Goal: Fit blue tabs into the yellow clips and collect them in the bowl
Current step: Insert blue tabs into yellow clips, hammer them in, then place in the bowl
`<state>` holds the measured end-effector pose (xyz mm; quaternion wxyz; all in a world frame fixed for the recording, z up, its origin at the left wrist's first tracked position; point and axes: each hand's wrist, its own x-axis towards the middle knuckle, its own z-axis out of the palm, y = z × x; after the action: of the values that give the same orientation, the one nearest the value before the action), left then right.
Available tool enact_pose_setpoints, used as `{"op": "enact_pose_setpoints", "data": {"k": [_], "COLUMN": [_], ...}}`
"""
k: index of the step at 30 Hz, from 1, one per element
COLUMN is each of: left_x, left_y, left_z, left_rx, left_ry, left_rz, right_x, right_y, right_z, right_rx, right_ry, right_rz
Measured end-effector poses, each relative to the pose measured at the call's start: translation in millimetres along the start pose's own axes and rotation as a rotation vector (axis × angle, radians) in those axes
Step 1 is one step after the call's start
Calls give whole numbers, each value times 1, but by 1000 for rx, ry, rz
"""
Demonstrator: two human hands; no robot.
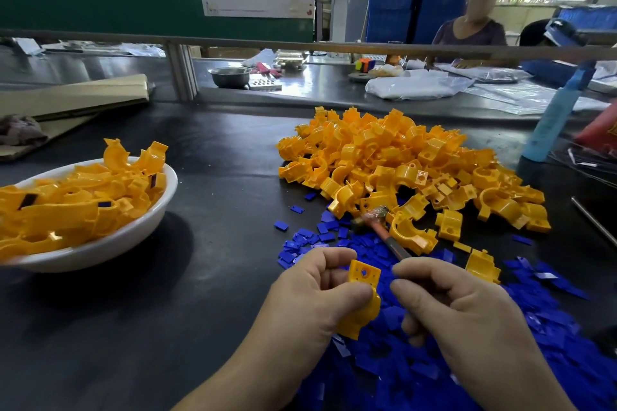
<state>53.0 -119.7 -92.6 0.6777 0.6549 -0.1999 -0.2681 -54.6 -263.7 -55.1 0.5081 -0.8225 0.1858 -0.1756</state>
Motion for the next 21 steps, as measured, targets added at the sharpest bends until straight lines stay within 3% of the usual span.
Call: {"op": "enact_pose_setpoints", "data": {"k": [6, 16, 21], "left_x": [-6, -7, -9], "left_y": [4, 6, 7], "left_z": [2, 9, 11], "left_rx": [-1, 30, 40], "left_ry": [-95, -101, -62], "left_rz": [-8, 13, 50], "right_x": [-2, -6, -2], "right_y": [-2, 0, 4], "right_z": [6, 14, 12], "right_rx": [159, -107, -21], "right_ry": [19, 107, 71], "right_rz": [-25, -225, -137]}}
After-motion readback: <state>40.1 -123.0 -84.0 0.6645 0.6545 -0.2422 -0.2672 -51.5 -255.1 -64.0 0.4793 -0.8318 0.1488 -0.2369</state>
